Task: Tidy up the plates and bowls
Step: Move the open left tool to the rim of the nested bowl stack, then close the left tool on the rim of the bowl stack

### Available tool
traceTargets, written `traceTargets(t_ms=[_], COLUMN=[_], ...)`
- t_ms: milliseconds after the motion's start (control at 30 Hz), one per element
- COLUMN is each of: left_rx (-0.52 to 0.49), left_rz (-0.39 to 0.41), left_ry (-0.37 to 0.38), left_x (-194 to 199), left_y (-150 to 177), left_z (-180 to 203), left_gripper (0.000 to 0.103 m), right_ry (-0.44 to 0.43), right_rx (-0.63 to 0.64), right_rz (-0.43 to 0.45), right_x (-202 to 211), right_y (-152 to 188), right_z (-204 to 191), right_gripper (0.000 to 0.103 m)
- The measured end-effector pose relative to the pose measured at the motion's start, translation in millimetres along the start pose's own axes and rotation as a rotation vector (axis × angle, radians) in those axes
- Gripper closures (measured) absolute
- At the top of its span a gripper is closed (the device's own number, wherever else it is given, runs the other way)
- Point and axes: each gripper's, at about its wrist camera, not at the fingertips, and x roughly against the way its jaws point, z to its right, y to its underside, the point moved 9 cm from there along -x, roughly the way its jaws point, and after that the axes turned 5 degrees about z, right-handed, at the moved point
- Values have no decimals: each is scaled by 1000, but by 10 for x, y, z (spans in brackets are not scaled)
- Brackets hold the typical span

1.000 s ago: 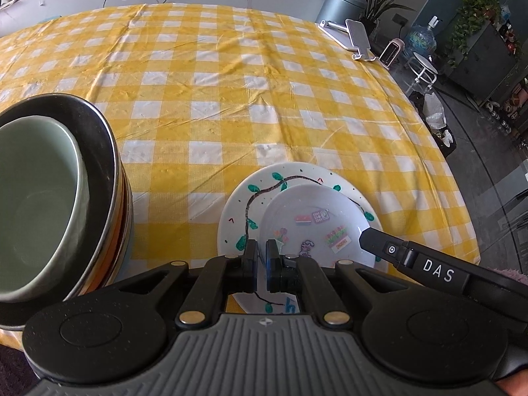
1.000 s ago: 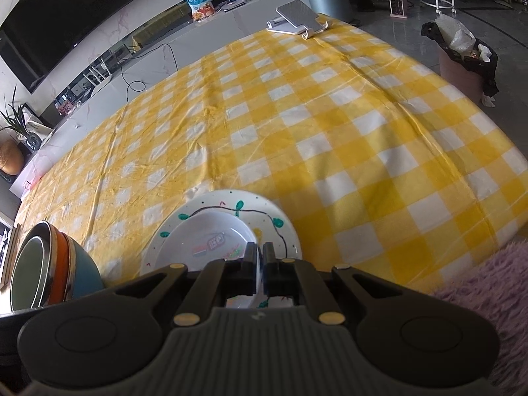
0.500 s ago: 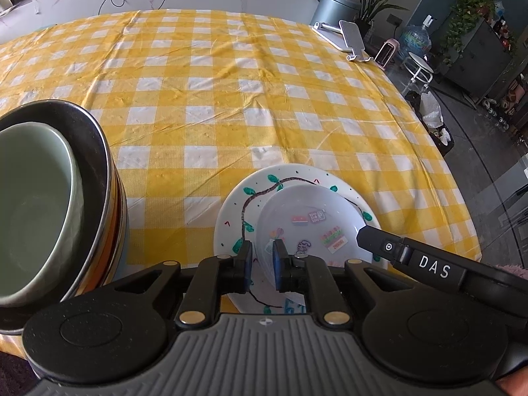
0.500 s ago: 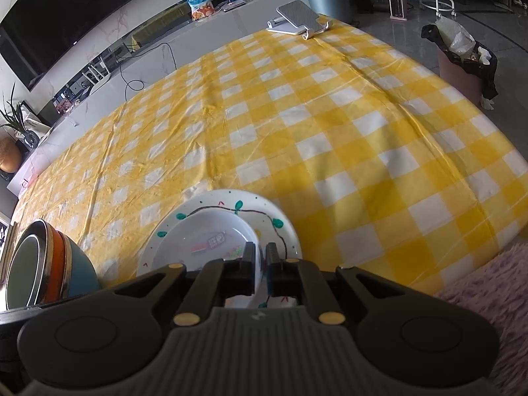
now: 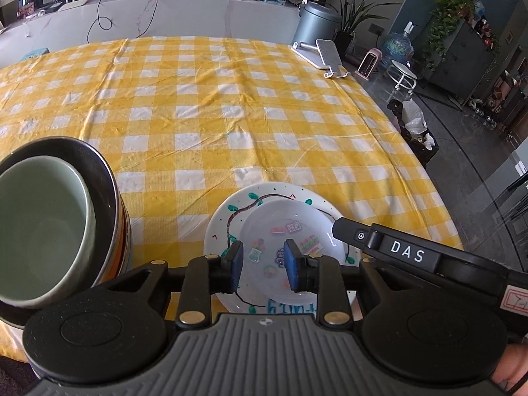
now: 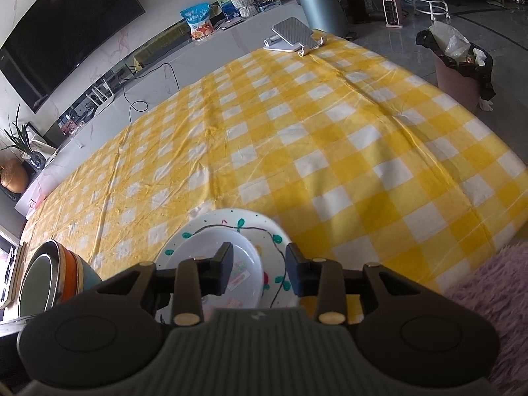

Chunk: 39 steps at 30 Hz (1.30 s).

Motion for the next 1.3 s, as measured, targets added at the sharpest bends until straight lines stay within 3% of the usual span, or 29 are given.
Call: traceTargets(t_ms=[167, 300, 467, 667, 867, 1100, 1300], left_rx=[-44, -54, -17, 76, 192, 309, 453], left_rz=[30, 43, 100, 177, 227, 219, 191], left_ry=[-9, -32, -52, -75, -103, -122, -71], left_x=[245, 441, 752, 1095, 1261, 1232, 1087], left_y=[-48, -90, -203, -300, -302, -180, 43], left_z=[10, -81, -319, -737, -1214, -1696, -2003], left_gripper=[54, 50, 44, 38, 37, 37, 36], right_ry=[20, 12, -39, -108, -179, -209, -202], right_rx=[20, 51, 64, 104, 118, 143, 121], right_rz=[25, 31, 4, -4, -30, -93, -156], right_x=[102, 212, 312, 443, 492, 365, 154], right_y=[-20, -8, 77, 133, 202, 371, 528], right_z=[-29, -146, -406, -843, -1252, -1646, -1757], right_gripper=[61, 50, 46, 35, 32, 31, 32])
